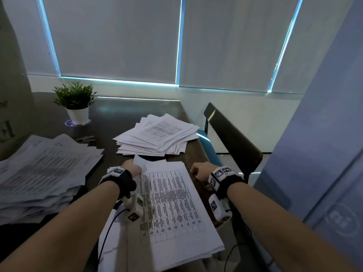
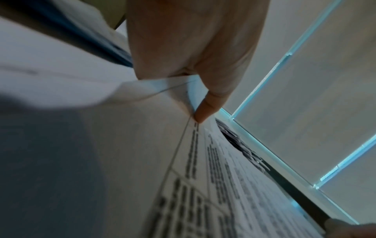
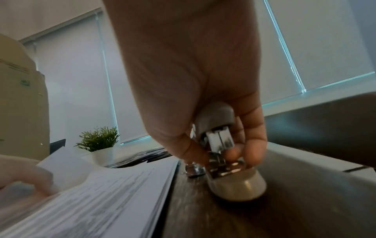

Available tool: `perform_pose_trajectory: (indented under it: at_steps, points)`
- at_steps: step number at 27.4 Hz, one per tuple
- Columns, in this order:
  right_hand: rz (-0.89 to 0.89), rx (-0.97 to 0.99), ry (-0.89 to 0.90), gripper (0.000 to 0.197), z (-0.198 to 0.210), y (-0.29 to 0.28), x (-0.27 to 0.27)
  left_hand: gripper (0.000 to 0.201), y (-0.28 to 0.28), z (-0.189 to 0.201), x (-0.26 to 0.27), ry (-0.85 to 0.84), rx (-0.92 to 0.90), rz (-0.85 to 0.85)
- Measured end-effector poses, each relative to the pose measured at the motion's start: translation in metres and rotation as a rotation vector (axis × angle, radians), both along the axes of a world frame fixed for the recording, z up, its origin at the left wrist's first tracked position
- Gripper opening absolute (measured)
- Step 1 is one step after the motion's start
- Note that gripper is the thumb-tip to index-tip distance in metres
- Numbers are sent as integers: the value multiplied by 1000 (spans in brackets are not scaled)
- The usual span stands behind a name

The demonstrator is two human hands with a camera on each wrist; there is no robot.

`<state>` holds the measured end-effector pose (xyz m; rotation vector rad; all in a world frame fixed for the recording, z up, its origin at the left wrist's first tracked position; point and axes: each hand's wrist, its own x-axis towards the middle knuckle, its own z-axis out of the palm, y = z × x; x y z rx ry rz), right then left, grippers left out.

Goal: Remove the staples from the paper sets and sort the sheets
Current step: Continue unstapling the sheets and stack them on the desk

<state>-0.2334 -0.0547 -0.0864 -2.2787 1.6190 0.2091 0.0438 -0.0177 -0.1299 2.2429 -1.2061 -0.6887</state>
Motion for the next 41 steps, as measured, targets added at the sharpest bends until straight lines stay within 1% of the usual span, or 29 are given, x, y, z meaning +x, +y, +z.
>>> perform_pose_trajectory:
  at_steps: [3,5,6,7,9,10,11,13,14,16,18,19,20,21,23,25,26,28,30,32,34,36,38,41]
  points:
    - [13,15,61,54,-2,-4,7,33,0,1,-2,71,4,22]
    - [41,29,111,61,0,-6,12,31,1,4,0,131,23,43]
    - [45,38,124,62,1,-6,13,34,2,5,2,166,30,64]
    - [30,45,118,63,3,-8,15,41,1,4,5,219,14,86]
    - [-20,23,43,63,7,-13,18,64,2,-2,9,310,-20,114]
    - [-38,-18,-14,60,11,-14,19,68,2,-4,11,351,-35,125]
    - [-41,-83,-70,56,16,-15,22,63,2,-6,11,390,-55,132]
    - [2,-207,-184,48,26,-10,31,38,6,-3,9,502,-30,121]
    - [54,-221,-244,47,31,-7,37,30,8,0,8,578,9,104]
    - [158,-131,-314,52,37,5,52,28,10,4,9,734,74,63]
    - [232,-36,-277,58,34,13,65,28,11,9,9,757,104,38]
    - [262,-16,-240,58,29,16,70,32,8,8,10,684,119,53]
    - [290,-15,-208,58,23,18,75,42,5,7,11,580,114,72]
    - [309,-24,-182,56,16,20,80,52,1,5,12,441,103,50]
    - [306,-38,-159,57,4,23,86,71,0,5,11,259,101,15]
    - [274,-54,-152,61,0,24,91,86,-4,1,11,208,106,-24]
    - [270,-64,-142,61,1,23,94,90,-4,0,12,186,95,-34]
    - [274,-85,-130,58,1,21,99,86,-9,1,14,116,91,-77]
    - [270,-115,-108,55,-2,21,105,83,-11,8,10,62,135,-95]
    - [255,-131,-87,54,-7,22,110,79,-13,15,5,-13,187,-151]
    - [235,-121,-91,56,-11,21,113,84,-15,22,-1,-106,243,-199]
    - [226,-107,-104,59,-12,19,113,84,-16,30,-4,-183,254,-201]
    - [233,-107,-118,59,-12,18,115,82,-19,32,-4,-231,332,-237]
    - [262,-143,-93,60,-12,18,119,87,-24,35,-7,-250,412,-266]
